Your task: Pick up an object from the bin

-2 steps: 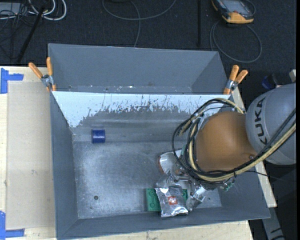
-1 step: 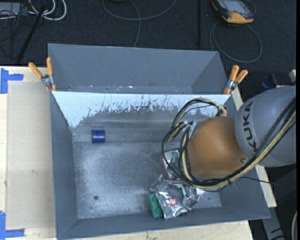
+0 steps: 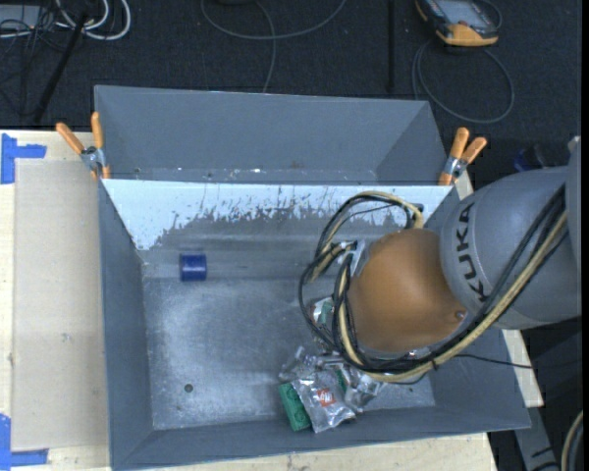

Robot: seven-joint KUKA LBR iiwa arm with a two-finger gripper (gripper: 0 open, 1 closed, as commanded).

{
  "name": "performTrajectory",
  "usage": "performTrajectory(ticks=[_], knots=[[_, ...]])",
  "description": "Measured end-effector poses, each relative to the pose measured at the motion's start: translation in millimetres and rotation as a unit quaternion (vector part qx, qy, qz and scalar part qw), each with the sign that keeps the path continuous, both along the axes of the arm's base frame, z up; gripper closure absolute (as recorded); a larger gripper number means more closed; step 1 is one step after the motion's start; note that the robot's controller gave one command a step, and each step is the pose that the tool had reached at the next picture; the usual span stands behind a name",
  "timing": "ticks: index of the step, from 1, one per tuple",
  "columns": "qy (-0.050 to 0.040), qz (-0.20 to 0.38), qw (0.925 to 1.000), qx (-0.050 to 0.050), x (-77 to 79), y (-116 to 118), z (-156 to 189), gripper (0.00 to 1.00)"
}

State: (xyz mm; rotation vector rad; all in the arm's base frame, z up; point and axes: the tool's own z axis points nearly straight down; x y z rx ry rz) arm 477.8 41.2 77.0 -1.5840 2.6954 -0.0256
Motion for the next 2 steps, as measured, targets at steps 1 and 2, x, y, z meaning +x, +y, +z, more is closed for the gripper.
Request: performTrajectory(ticks=[1, 2], knots=[[-0.0001, -0.001, 1.0, 0.0, 0.2, 0, 0, 1.0], [0.0041, -0.003, 1.0, 0.005, 4.4, 0, 33, 1.0]])
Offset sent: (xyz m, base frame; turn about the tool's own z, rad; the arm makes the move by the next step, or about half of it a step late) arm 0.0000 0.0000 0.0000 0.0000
